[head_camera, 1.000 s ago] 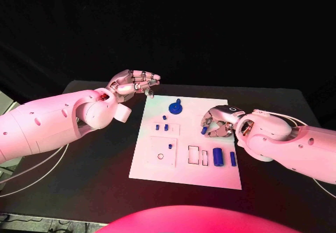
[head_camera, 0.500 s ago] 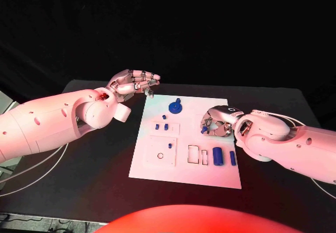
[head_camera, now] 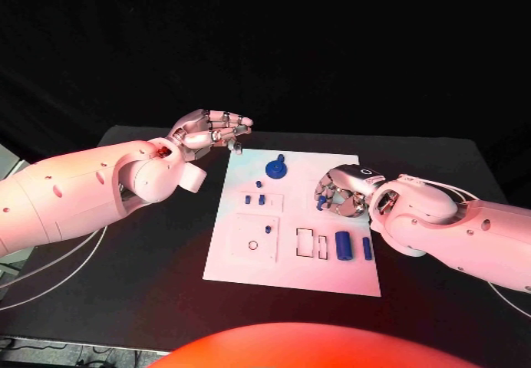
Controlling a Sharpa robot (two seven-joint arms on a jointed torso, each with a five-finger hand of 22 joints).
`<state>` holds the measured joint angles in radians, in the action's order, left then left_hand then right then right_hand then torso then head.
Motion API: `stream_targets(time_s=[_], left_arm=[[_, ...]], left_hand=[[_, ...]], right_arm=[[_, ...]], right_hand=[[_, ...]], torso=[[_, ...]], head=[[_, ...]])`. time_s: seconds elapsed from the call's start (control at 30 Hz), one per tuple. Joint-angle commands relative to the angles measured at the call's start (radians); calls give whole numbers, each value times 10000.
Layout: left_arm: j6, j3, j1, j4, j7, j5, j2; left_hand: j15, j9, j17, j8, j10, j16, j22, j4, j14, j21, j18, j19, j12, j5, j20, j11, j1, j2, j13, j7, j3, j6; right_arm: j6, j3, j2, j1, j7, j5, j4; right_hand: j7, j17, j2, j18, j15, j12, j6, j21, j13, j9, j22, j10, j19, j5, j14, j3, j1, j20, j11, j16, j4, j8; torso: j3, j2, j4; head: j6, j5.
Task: Assemble the parts on the task board
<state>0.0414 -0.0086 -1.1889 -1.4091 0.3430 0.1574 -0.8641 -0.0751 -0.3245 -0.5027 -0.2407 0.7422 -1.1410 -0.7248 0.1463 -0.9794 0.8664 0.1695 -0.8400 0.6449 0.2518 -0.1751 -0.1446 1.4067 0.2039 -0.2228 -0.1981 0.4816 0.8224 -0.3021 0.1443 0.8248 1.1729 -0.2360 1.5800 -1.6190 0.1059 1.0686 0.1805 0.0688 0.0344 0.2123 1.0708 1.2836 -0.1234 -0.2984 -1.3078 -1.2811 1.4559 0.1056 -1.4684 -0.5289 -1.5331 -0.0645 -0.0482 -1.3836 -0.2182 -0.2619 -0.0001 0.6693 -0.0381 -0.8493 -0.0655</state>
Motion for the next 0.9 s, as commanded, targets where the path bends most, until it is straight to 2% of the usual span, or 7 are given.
stream_targets(time_s=[0.03,0.23,0.53,0.63,0.73,0.9], left_arm=[[-164,6,-3,-4,23,25,15],[-160,6,-3,11,10,25,15],[-167,6,-3,24,-2,25,38],[-177,6,-3,27,-11,25,50],[-176,6,-3,30,-18,25,60],[-175,6,-2,43,-30,25,97]], left_hand=[[-4,8,8,-54,38,-58,-14,27,-53,42,134,-48,-58,25,5,-6,-33,-84,9,6,8,19],[-2,9,9,-60,38,-59,-16,21,-54,44,135,-48,-63,21,6,-4,-24,-83,17,10,10,20],[-2,9,9,-60,38,-59,-16,21,-54,44,135,-48,-63,21,6,-4,-24,-83,17,10,10,20],[-2,9,9,-60,38,-59,-16,21,-54,44,135,-48,-63,21,6,-4,-24,-83,17,10,10,20],[-2,9,9,-60,38,-59,-16,21,-54,44,135,-48,-63,21,6,-4,-24,-83,17,10,10,20],[-2,9,9,-60,38,-59,-16,21,-54,44,135,-48,-63,21,6,-4,-24,-83,17,10,10,20]], right_arm=[[-690,-22,50,12,6,72,-120],[-720,-44,230,110,-28,-411,-466],[-751,-88,406,305,18,-886,-1441],[-760,-92,286,323,81,-923,-1685],[-769,-92,49,317,160,-868,-1828],[-822,-80,-458,198,309,-564,-1927]], right_hand=[[-3,18,8,-81,61,-106,-98,47,-88,-1393,-1090,-226,51,69,-148,-436,360,3,146,-70,299,-644],[-5,7,58,-80,63,-171,-142,39,-151,-1510,-1104,-255,50,90,-145,-625,542,5,149,-66,450,-730],[-3,-47,81,-69,62,-210,-166,-18,-178,-1566,-1083,-259,30,115,-135,-705,638,5,145,-47,529,-768],[-2,-60,84,-67,62,-218,-170,-25,-181,-1573,-1080,-256,27,116,-132,-717,649,5,145,-42,543,-773],[1,-87,86,-64,60,-239,-182,-42,-186,-1590,-1075,-248,21,120,-126,-749,676,4,142,-31,575,-782],[4,-101,87,-61,60,-249,-189,-57,-189,-1598,-1069,-245,15,124,-123,-766,688,4,140,-25,593,-785]], torso=[[-5,1,-18],[-14,-10,-11],[-13,-17,8],[-8,-7,-2],[-4,-8,14],[-9,-11,-3]], head=[[-5,4],[4,-17],[25,-59],[26,-79],[19,-128],[31,-168]])
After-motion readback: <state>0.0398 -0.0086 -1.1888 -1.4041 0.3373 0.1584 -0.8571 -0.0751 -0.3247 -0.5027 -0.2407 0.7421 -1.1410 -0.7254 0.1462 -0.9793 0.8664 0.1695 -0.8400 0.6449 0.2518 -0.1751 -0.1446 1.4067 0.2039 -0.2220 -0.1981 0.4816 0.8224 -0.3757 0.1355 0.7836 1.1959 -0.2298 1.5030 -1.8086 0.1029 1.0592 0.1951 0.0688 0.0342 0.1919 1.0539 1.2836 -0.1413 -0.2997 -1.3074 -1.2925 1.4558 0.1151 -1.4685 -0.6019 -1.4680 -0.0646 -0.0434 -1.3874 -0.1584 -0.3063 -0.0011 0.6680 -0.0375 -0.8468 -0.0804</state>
